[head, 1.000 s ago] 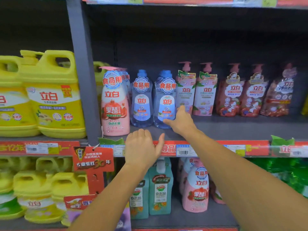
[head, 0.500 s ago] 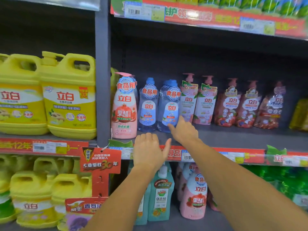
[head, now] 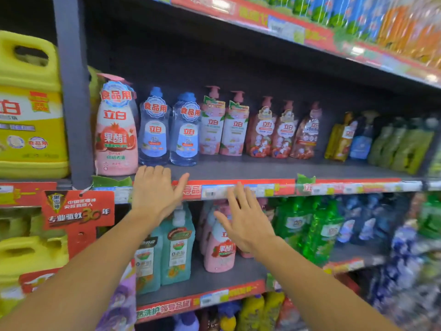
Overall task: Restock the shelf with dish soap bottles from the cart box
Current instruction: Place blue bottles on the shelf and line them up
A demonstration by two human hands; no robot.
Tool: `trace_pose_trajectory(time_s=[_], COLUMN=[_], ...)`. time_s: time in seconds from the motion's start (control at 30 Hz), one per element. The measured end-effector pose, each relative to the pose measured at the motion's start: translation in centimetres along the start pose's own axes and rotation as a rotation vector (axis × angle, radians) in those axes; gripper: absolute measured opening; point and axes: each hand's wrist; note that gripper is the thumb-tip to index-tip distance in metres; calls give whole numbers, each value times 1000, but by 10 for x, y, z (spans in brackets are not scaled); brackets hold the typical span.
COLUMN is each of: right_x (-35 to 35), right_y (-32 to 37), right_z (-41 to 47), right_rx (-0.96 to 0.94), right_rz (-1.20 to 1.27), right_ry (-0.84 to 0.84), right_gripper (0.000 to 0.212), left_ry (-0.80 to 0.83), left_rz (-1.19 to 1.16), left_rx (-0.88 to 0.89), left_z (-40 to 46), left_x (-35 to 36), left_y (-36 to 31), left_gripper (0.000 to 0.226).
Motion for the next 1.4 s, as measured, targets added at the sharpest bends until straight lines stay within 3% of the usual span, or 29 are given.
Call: trace_pose_trajectory(time_s=[0.07, 0.17, 0.23, 0.4, 0.47, 0.53, 0.63, 0.83, 1.07, 1.4], right_x=[14, 42, 67, 114, 127, 139, 151, 157, 175, 150], right_y=[-17, -51, -61, -94, -119, -148, -195, -290, -372, -483], right_z=[-26, -65, -87, -157, -192, -228, -290, -411, -519, -632], right_rx=[66, 290, 371, 509, 573, 629, 746, 995, 1208, 1345], right_rz=[3, 88, 132, 294, 314, 318, 343, 401, 531, 555], right_ry=[85, 145, 198, 311, 333, 394, 448, 498, 413, 388], right_gripper=[93, 81, 80, 67, 67, 87, 68, 63, 63, 61], left_ry=[-83, -118, 24, 448, 537, 600, 668, 764, 771, 853], left_rz=[-84, -280, -374, -429, -400, -364, -360, -359, -279, -270], left_rx=[32, 334, 480, 595, 679, 775, 865, 1103, 1425, 1476], left_z=[-10, -68, -115, -185, -205, -225, -252, -310, -382, -430], left_x=[6, 24, 44, 80, 89, 95, 94, 85, 70, 48], left_y=[-14, -79, -118, -199, -236, -274, -333, -458, -598, -765], left_gripper=[66, 58, 58, 55, 57, 57, 53, 48, 50, 51])
Point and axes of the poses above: each hand's wrist, its own z-axis towards the middle knuckle, its own x-axis out of the palm, y = z × x, and after that the axes turned 8 degrees about y, right-handed
